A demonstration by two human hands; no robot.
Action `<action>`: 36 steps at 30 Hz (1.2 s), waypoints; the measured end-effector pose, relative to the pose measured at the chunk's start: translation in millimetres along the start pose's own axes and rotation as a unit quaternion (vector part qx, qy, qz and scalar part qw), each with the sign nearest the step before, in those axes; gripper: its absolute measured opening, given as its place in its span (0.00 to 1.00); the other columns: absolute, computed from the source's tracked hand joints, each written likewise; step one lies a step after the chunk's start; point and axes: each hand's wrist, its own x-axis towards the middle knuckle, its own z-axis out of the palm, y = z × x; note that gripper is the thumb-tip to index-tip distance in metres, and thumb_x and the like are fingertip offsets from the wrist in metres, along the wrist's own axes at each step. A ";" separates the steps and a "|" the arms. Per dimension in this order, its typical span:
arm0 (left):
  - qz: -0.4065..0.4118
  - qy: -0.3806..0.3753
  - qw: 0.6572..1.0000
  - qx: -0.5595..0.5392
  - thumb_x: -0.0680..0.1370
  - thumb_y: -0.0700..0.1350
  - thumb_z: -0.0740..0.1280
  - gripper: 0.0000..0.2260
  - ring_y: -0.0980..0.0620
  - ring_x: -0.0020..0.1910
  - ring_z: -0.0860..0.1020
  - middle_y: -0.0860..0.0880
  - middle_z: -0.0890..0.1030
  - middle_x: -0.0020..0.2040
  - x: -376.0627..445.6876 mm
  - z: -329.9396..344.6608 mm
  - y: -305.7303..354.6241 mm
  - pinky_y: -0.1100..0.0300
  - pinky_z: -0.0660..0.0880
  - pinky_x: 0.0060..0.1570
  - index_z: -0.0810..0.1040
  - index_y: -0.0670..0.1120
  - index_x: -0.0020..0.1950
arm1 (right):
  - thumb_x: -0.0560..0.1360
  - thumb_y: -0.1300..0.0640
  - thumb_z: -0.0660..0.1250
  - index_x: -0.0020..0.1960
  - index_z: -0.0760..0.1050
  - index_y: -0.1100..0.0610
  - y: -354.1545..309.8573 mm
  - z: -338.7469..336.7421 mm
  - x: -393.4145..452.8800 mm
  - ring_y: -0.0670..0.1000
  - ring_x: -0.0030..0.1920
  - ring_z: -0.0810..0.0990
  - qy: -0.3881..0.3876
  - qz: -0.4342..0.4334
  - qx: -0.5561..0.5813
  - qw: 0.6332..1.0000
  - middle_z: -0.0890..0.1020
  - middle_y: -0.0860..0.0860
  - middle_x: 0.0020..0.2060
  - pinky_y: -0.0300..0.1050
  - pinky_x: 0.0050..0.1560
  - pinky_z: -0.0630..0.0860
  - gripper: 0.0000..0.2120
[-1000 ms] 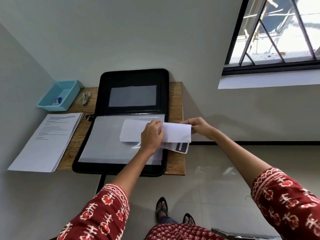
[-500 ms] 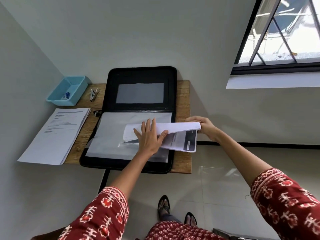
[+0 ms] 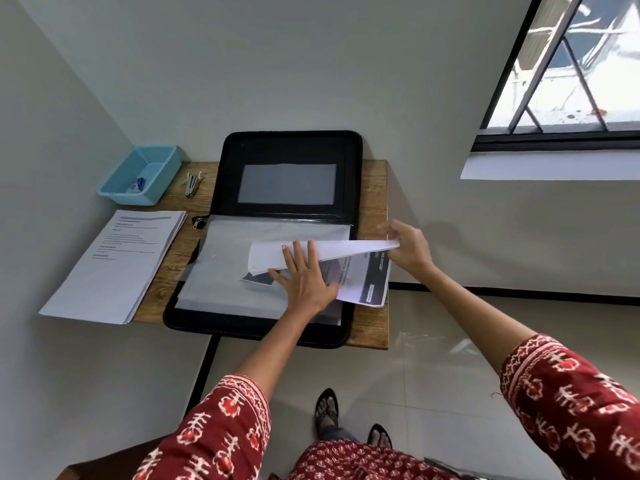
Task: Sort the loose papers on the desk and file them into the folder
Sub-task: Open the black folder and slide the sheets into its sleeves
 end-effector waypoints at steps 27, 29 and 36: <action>-0.056 -0.010 0.996 -0.061 0.75 0.39 0.62 0.42 0.34 0.73 0.35 0.38 0.34 0.74 -13.8 21.3 20.1 0.35 0.42 0.69 0.32 0.46 0.75 | 0.75 0.56 0.68 0.63 0.73 0.57 -12.6 6.6 31.1 0.56 0.54 0.78 -0.076 0.121 -0.141 0.980 0.80 0.55 0.54 0.50 0.52 0.74 0.17; -0.058 -0.023 0.996 -0.058 0.75 0.41 0.62 0.42 0.34 0.73 0.34 0.38 0.33 0.74 -15.2 21.3 20.4 0.34 0.39 0.68 0.32 0.46 0.75 | 0.75 0.56 0.67 0.67 0.69 0.56 -12.1 17.1 29.8 0.57 0.61 0.73 -0.057 0.011 -0.254 0.966 0.76 0.56 0.61 0.54 0.62 0.66 0.21; -0.033 -0.004 0.998 -0.048 0.75 0.46 0.64 0.43 0.36 0.73 0.33 0.39 0.33 0.74 -14.1 13.7 25.3 0.32 0.38 0.66 0.33 0.46 0.75 | 0.77 0.49 0.64 0.71 0.67 0.53 -30.4 47.0 38.8 0.58 0.70 0.63 -0.129 -0.004 -0.210 0.969 0.68 0.57 0.70 0.62 0.72 0.51 0.23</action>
